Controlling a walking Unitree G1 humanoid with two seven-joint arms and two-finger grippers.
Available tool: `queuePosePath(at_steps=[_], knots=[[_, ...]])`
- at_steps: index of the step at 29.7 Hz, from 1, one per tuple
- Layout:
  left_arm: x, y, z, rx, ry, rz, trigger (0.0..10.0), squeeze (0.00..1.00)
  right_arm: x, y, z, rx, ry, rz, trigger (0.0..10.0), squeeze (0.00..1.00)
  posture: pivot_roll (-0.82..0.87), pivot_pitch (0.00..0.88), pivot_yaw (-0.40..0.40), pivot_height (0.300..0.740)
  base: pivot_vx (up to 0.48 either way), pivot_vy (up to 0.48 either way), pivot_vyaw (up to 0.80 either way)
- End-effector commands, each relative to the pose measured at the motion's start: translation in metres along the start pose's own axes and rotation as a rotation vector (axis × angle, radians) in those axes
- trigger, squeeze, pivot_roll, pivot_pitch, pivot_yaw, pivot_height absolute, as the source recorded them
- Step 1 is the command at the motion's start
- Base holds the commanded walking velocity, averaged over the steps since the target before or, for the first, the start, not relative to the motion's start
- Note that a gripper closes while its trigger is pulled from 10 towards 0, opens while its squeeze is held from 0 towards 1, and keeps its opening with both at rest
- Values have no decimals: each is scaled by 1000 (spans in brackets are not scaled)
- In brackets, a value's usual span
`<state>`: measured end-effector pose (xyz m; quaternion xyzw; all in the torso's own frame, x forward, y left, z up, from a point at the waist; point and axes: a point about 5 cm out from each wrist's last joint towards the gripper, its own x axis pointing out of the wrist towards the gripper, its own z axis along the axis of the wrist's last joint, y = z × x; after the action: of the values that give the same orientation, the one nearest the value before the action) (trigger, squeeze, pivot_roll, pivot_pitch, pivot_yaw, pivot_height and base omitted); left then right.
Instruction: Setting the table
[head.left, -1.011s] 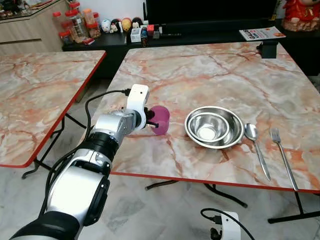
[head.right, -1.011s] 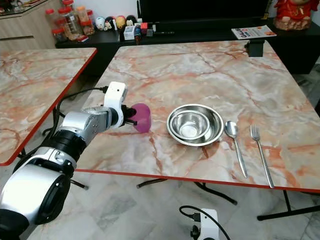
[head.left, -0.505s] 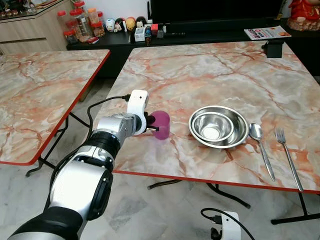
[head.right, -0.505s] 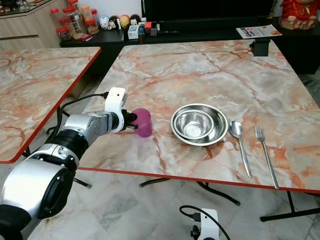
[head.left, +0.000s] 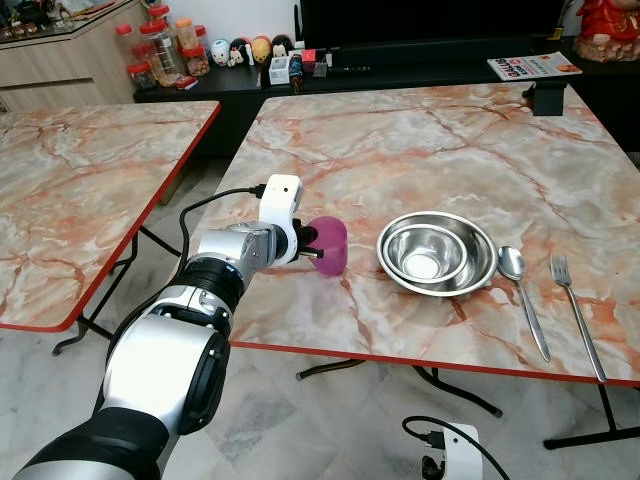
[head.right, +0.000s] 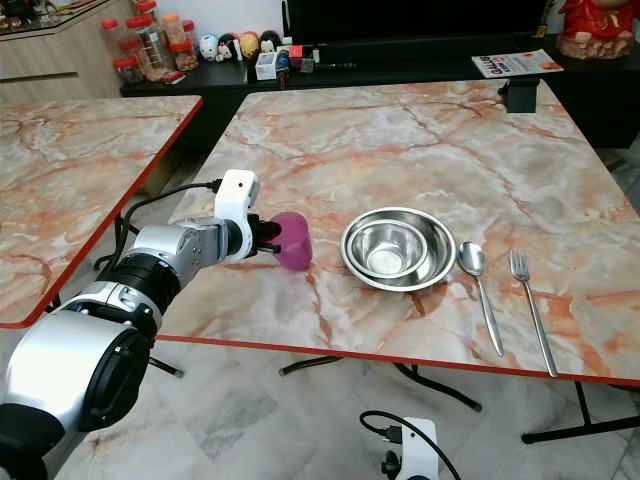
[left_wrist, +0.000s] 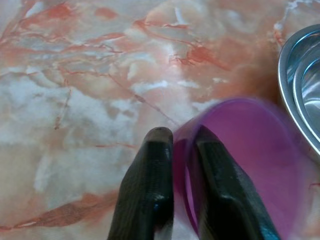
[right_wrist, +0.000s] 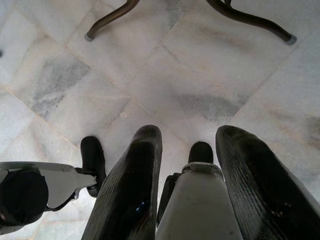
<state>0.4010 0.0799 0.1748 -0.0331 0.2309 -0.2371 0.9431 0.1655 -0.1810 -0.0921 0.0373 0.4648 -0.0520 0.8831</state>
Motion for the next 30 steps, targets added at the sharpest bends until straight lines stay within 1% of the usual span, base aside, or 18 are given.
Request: queuePosePath(at_steps=[1,4,5,6,7,12,14,17,19,23,25,26,27,28,29,30], knots=[[-1,1,6,22,-5,2,10000,835,0,3,-1,18,3,0,10000,0,-33,11,139,732,0,0,0],[-1,2,5,24,-4,3,10000,792,0,3,-1,18,4,0,10000,0,-33,10,140,732,0,0,0],[-1,3,4,20,-3,6,10000,733,0,3,-1,18,4,0,10000,0,-33,11,141,732,0,0,0],[-2,4,4,17,-4,9,10000,608,0,3,-1,20,3,0,10000,0,-33,12,141,732,0,0,0],[-2,6,3,14,-7,16,10000,0,0,4,-1,21,3,0,10000,0,-34,10,142,732,0,0,0],[-5,13,5,-3,-34,46,10000,0,0,4,-1,22,3,1,10000,0,-30,9,140,732,0,0,0],[-5,14,6,-3,-35,46,10000,0,0,4,-1,22,3,1,10000,0,-30,9,140,732,0,0,0],[-12,22,21,-30,-153,73,10000,0,0,4,0,17,2,2,10000,0,-26,6,131,732,0,0,0],[-15,25,25,-22,-171,82,10000,0,1,4,1,16,1,3,10000,0,-28,4,130,732,0,0,0],[-25,36,39,1,-256,106,10000,0,1,3,2,18,-3,2,10000,0,-32,1,129,732,0,0,0],[-34,43,47,5,-323,131,10000,0,1,3,3,19,-5,0,10000,0,-36,0,128,732,0,0,0],[-43,51,54,11,-386,170,10000,0,1,2,3,20,-7,-2,10000,0,-36,0,127,732,0,0,0],[-49,57,58,16,-429,197,10000,0,1,2,4,21,-8,-3,10000,0,-36,0,126,732,0,0,0],[-62,65,65,22,-523,238,10000,0,1,1,4,22,-9,-5,10000,0,-35,0,124,732,0,0,0],[-62,65,65,22,-523,238,10000,0,1,1,4,22,-9,-5,10000,0,-35,0,124,732,0,0,0],[-91,81,73,5,-684,338,10000,0,1,-1,5,24,-14,-8,10000,0,-22,0,114,732,0,0,0]])
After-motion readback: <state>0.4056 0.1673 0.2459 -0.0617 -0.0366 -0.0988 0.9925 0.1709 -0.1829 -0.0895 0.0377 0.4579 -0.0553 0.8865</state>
